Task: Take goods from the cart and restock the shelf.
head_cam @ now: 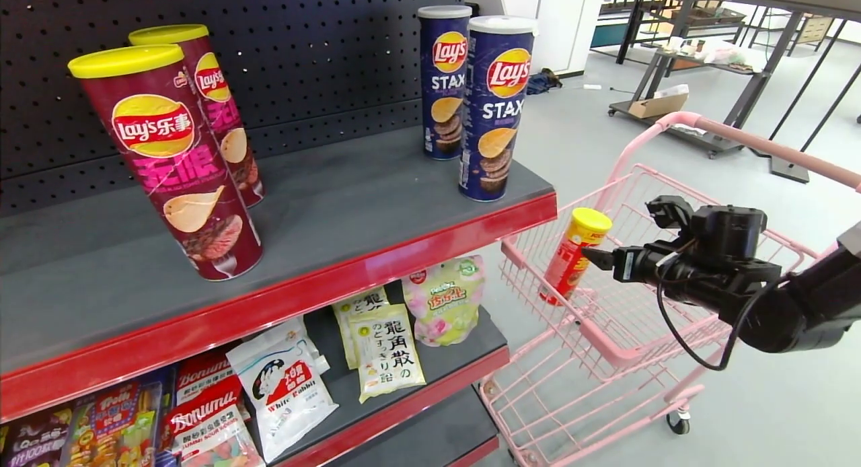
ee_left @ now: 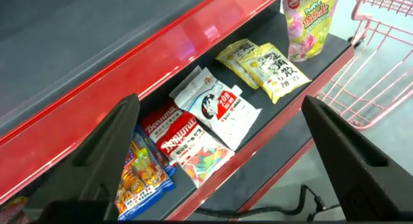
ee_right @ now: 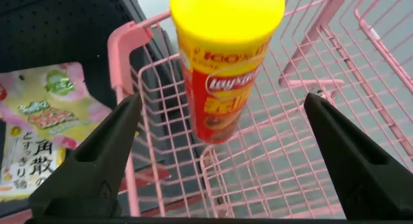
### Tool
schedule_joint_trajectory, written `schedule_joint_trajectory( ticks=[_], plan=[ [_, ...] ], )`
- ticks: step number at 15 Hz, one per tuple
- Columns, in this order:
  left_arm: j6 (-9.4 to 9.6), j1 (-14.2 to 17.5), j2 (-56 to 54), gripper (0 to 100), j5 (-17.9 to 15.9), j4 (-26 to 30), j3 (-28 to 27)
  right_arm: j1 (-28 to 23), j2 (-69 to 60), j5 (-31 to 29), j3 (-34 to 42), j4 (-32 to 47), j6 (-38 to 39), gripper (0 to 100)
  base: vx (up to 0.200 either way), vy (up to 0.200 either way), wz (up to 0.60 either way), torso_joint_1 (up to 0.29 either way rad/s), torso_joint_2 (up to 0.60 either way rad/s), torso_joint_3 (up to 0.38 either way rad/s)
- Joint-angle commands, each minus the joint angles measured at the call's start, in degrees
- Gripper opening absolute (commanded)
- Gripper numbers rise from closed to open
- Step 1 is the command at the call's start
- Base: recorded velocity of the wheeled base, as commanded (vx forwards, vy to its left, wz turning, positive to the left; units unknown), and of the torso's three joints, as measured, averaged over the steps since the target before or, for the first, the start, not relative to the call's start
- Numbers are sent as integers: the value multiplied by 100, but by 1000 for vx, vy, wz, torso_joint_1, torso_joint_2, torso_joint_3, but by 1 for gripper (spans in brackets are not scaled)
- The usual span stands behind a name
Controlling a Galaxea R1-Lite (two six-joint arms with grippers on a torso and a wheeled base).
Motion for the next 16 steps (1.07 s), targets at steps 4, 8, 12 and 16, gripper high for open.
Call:
schedule_joint_trajectory(
  ticks=[4,8,12,16],
  plan=[
    [-1,13,29,100,24,21,9,-26,942,8,-758,-336,14,100,0,0,0,0,0,0],
    [-1,13,73,100,41,21,-9,-35,1180,34,-951,-397,23,100,0,0,0,0,0,0],
    [-1,13,64,100,41,29,0,62,1268,70,-1277,-397,41,100,0,0,0,0,0,0],
    [-1,21,64,100,50,29,-9,106,1487,70,-1593,-353,41,100,0,0,0,0,0,0]
  ],
)
